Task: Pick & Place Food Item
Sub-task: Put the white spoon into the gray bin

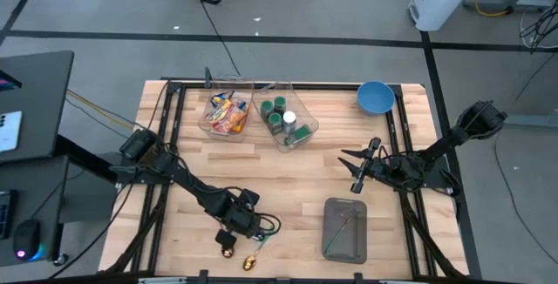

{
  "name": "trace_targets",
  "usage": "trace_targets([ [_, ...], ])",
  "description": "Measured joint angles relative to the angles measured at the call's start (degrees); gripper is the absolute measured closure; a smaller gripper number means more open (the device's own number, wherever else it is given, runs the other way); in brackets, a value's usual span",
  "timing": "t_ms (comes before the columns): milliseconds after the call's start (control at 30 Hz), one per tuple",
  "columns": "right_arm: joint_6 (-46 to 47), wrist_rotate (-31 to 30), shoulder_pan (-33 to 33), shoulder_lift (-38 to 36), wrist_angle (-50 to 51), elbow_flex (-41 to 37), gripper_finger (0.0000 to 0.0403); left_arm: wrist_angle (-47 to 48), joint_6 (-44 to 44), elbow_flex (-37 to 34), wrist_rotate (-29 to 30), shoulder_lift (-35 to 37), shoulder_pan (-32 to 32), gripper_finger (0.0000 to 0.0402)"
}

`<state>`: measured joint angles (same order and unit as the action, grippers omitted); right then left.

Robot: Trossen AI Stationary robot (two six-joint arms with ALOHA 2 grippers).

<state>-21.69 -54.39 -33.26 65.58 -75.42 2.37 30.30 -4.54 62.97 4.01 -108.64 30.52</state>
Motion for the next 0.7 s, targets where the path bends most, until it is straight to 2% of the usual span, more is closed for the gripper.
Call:
trace_targets([
  [67,0.0,0.0,0.0,0.0,0.0,0.0,0.0277,0.0,0.5,0.0,0.7,0.0,-0.1,0.0361],
  [100,0.0,0.0,0.0,0.0,0.0,0.0,0.0277,0.1,0.8,0.0,1.0,0.0,-0.1,0.0376],
  [367,0.1,0.0,0.0,0.0,0.1,0.0,0.0277,0.3,-0.6,0.3,5.5,1.2,0.3,0.0377],
  [567,0.3,0.0,0.0,0.0,0.3,0.0,0.0277,-5.8,-0.9,0.6,17.6,5.3,1.6,0.0377],
  [700,2.2,1.4,0.0,0.0,0.7,0.0,0.0277,-15.7,2.3,0.4,24.0,6.4,2.8,0.0377],
])
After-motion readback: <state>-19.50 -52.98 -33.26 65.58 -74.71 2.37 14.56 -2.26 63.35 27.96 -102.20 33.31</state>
